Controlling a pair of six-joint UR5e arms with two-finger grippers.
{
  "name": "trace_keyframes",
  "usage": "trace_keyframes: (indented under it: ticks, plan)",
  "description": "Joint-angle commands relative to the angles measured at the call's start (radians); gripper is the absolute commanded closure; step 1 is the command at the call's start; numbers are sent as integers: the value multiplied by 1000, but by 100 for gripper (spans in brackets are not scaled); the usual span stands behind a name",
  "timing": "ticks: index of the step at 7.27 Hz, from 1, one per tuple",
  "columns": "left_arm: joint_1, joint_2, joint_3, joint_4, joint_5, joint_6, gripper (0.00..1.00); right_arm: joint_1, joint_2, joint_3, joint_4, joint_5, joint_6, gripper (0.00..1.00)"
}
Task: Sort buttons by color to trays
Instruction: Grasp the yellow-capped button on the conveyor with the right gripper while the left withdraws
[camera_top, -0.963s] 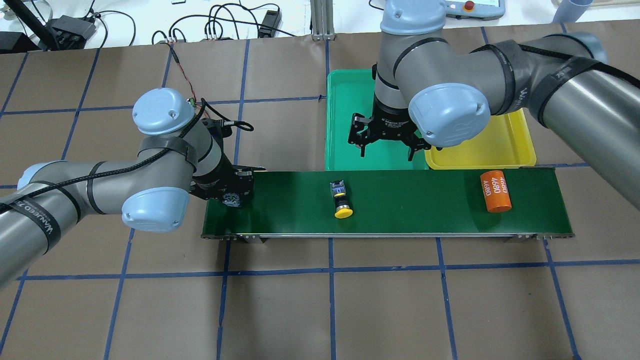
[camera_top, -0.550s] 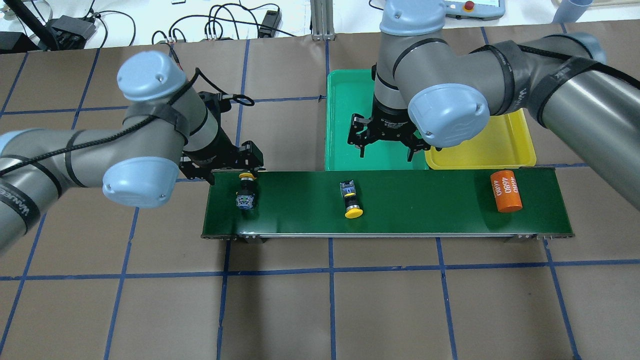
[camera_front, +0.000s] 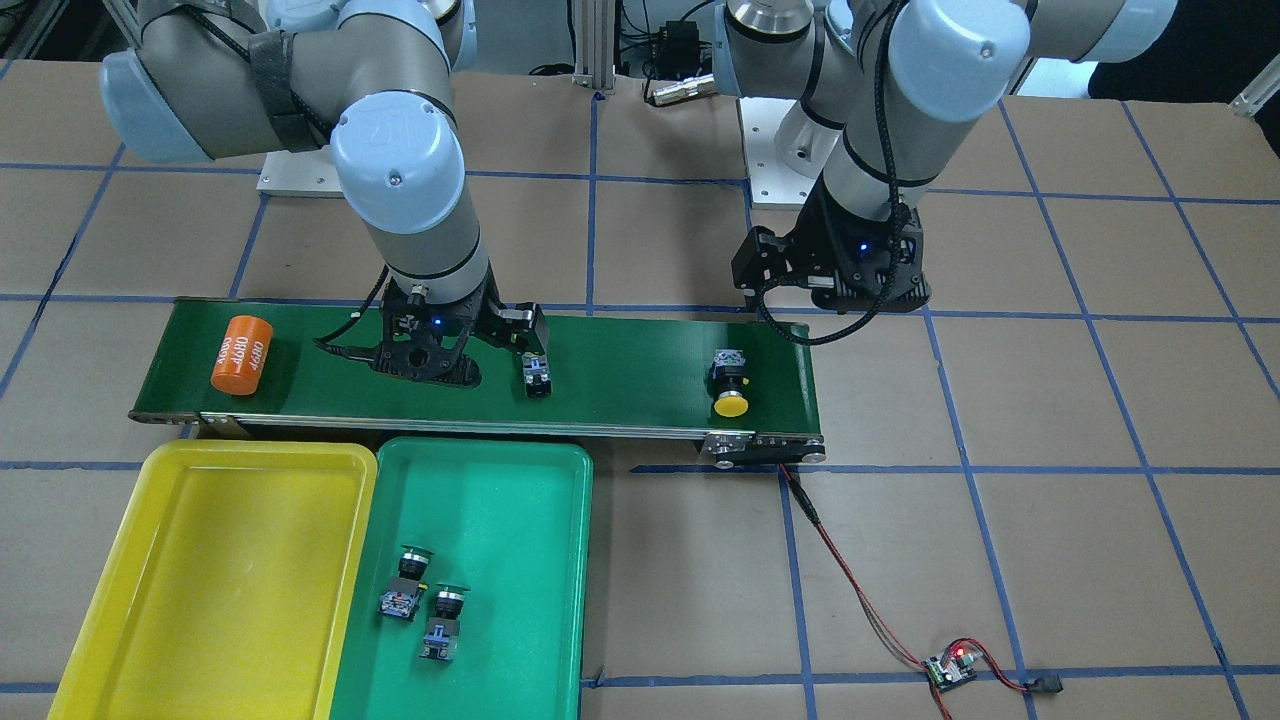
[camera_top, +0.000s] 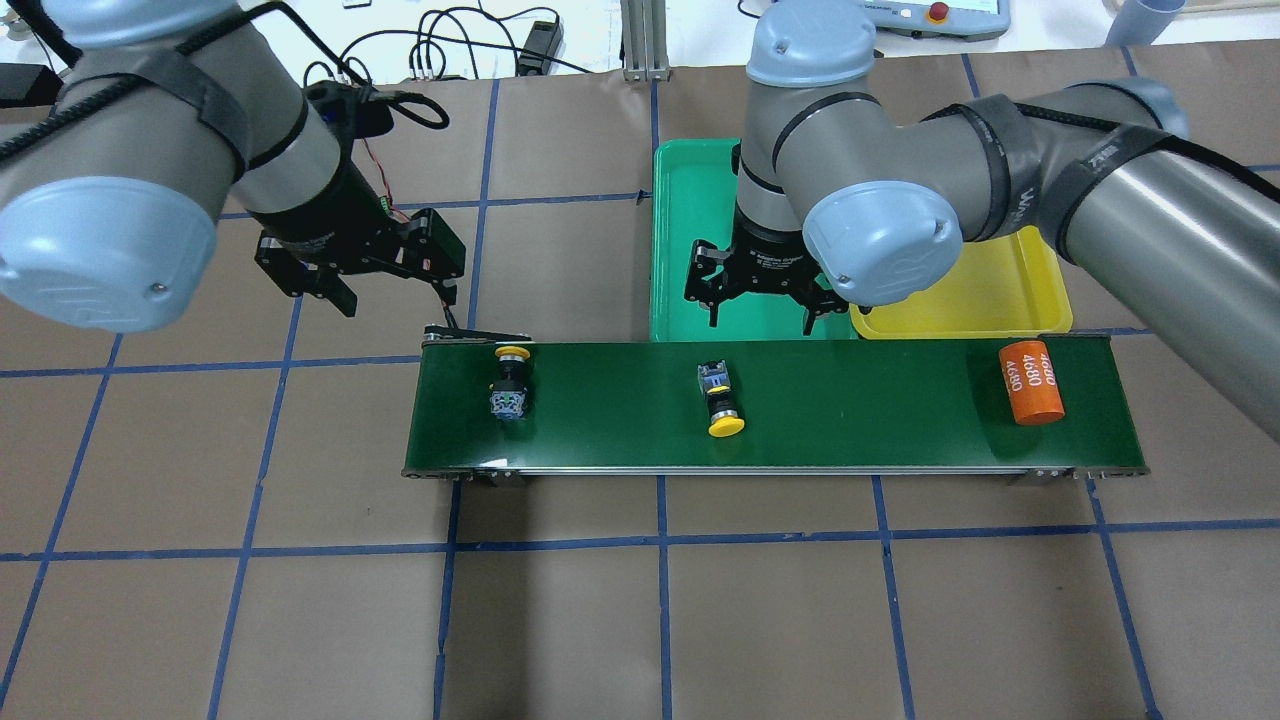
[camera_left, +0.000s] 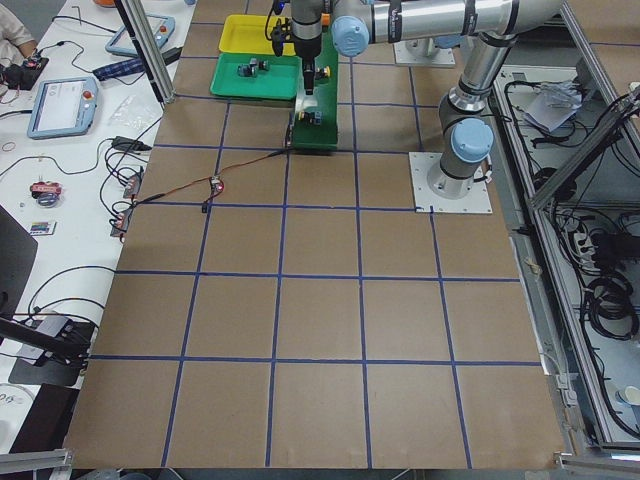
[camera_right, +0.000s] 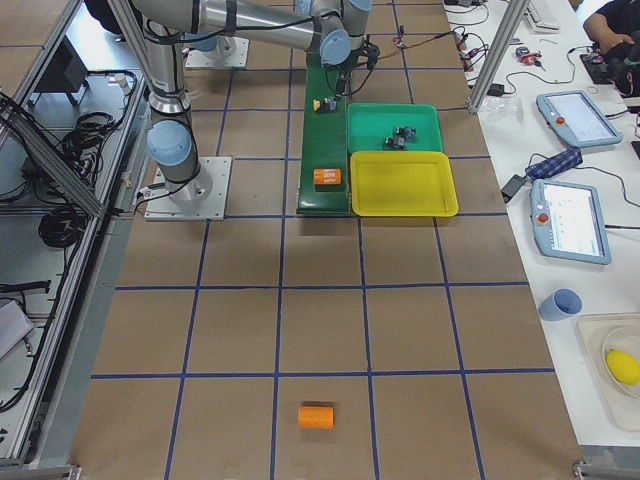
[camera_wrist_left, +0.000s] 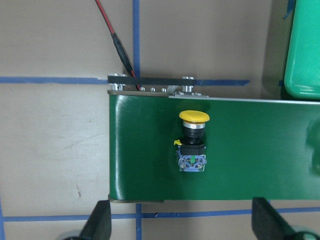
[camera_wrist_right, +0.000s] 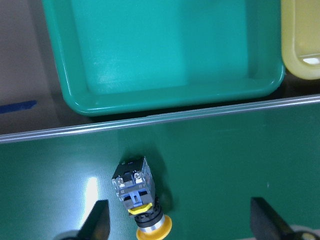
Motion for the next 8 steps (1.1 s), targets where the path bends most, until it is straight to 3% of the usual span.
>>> trace_keyframes:
  ticks: [1,3,4,5,6,7,8]
  plan:
    - [24,16,68,-56,0,9,0,21,28,58,-68,0,2,0]
    - [15,13,92,-86,-1,9,0,21,33,110,-75,-6,0,0]
    - [15,3,93,-83,-1,9,0,21,34,130,-75,-5,0,7]
    - [15,-4,98,-81,-3,9,0,19,37,127,-79,-3,2,35]
    - [15,-4,98,-81,-3,7,0,18,37,126,-78,-5,-4,75]
    - [15,-5,98,-79,-9,6,0,16,40,132,-75,-11,-15,100]
    - [14,-7,101,-78,-9,-8,0,9,56,121,-76,-17,-24,100]
